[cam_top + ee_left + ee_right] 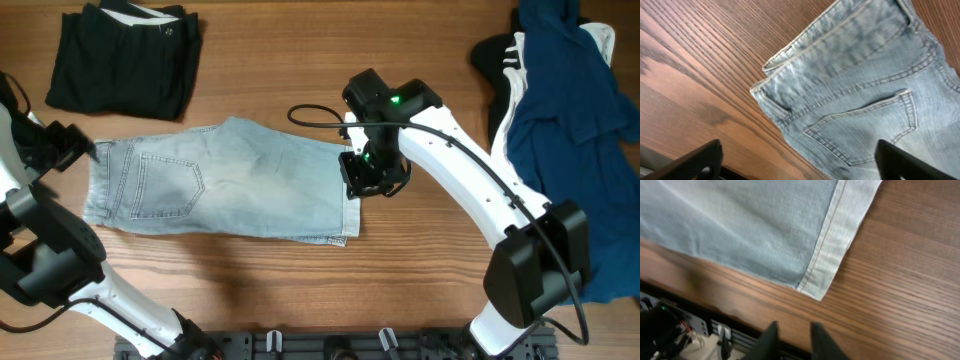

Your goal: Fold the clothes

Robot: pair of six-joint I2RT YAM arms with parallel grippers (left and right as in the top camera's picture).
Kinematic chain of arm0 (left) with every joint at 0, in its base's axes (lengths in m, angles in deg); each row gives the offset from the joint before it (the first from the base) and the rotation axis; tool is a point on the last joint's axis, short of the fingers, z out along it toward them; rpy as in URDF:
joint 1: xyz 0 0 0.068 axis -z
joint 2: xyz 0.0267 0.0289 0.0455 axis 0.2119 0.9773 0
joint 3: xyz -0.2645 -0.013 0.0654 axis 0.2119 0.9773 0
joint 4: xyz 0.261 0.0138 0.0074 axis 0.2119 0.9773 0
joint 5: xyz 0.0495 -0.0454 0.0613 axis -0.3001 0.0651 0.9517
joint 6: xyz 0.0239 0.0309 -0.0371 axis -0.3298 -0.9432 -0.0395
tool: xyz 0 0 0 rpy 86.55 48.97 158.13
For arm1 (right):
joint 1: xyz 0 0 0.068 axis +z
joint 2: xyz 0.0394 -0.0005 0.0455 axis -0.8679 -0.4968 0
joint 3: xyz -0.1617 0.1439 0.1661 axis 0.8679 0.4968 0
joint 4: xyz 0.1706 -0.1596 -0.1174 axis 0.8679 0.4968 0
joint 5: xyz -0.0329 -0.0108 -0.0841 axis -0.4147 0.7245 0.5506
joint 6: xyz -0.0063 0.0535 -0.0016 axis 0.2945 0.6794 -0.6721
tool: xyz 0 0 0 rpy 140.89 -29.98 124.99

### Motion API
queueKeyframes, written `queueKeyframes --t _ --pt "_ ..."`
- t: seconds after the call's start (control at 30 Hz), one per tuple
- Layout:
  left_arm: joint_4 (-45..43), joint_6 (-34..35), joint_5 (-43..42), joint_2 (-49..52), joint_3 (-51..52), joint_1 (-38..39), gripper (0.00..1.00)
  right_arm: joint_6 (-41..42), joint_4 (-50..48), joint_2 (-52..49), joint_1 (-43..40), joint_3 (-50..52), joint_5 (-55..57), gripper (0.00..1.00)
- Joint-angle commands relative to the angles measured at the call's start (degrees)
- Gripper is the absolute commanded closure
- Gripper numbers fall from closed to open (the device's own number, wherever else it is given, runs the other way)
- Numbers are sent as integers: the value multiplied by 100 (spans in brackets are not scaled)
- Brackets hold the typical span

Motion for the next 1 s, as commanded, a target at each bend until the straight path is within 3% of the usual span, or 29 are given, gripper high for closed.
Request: queueKeyframes --t 0.0,0.03,0.2,0.27,0.33,0.57,0.87,0.97 --pt "-76 79 26 -52 42 -33 0 79 -470 -11 -17 7 0 66" --pt "-162 122 -140 -55 39 -33 0 68 -671 -11 -15 7 -2 66" --pt "-472 -323 -2033 -55 42 90 63 -149 -1169 -238 -24 7 63 83" --pt "-507 -317 -1775 -31 42 269 88 -363 -1228 -542 -28 7 63 93" --pt "-570 -315 -1504 61 42 411 96 -605 -1294 -841 -28 7 66 96" --pt "-605 -269 -1491 905 48 555 96 -1268 -1386 -1703 -42 7 66 96" --pt "-531 -269 -1467 1633 243 553 96 -1248 -1497 -2393 -280 7 297 96" --pt "-647 212 -704 1657 372 549 96 -1071 -1497 -2531 -444 7 299 96"
